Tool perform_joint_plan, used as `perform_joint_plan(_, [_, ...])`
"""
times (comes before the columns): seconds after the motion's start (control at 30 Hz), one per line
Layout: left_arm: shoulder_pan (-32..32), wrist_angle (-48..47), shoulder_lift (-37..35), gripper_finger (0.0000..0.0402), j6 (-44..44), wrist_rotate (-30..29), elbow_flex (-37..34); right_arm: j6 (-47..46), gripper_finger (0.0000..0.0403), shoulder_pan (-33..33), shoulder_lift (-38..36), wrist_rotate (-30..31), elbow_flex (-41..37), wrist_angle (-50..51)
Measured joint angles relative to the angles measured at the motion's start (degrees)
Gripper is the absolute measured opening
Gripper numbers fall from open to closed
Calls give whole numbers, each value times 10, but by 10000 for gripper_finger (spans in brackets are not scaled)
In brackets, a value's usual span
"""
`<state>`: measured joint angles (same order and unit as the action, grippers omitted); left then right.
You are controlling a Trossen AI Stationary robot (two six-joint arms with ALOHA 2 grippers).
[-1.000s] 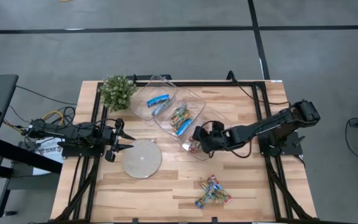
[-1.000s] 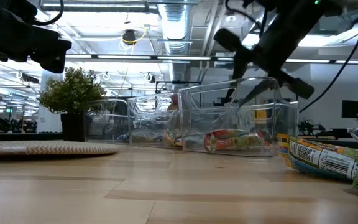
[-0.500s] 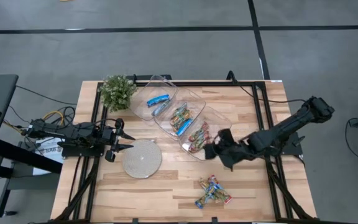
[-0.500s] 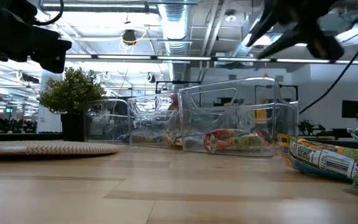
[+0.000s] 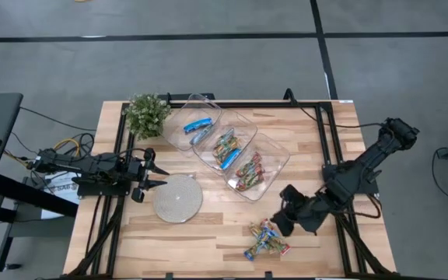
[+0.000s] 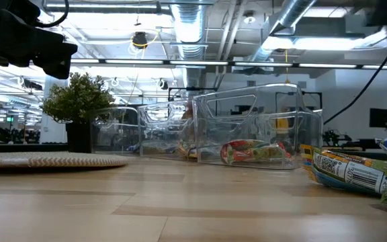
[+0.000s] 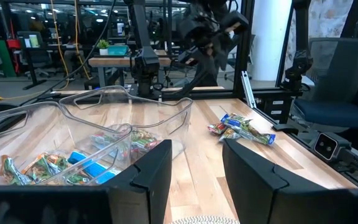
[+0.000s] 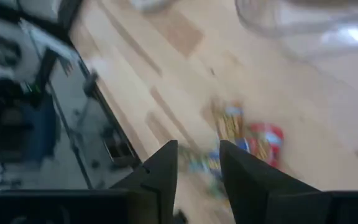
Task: Pick and place Granola Bars by type
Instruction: Put the red granola bar into the bottom transparent bin
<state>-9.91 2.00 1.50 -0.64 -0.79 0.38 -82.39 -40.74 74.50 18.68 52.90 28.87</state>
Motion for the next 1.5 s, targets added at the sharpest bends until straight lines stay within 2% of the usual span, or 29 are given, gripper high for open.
perform_joint_plan(0.4, [0,0,0,138,0,0,0,18,182,-47,11,-34,0,52])
perform_joint_plan(0.67, [0,0,0,138,0,0,0,29,233,-64,75,-70,0,35])
perform_joint_plan(1.13, [0,0,0,138,0,0,0,56,227,-52,203,-143,0,-37])
perform_joint_plan(1.5, [0,0,0,138,0,0,0,122,226,3,224,-160,1,-41])
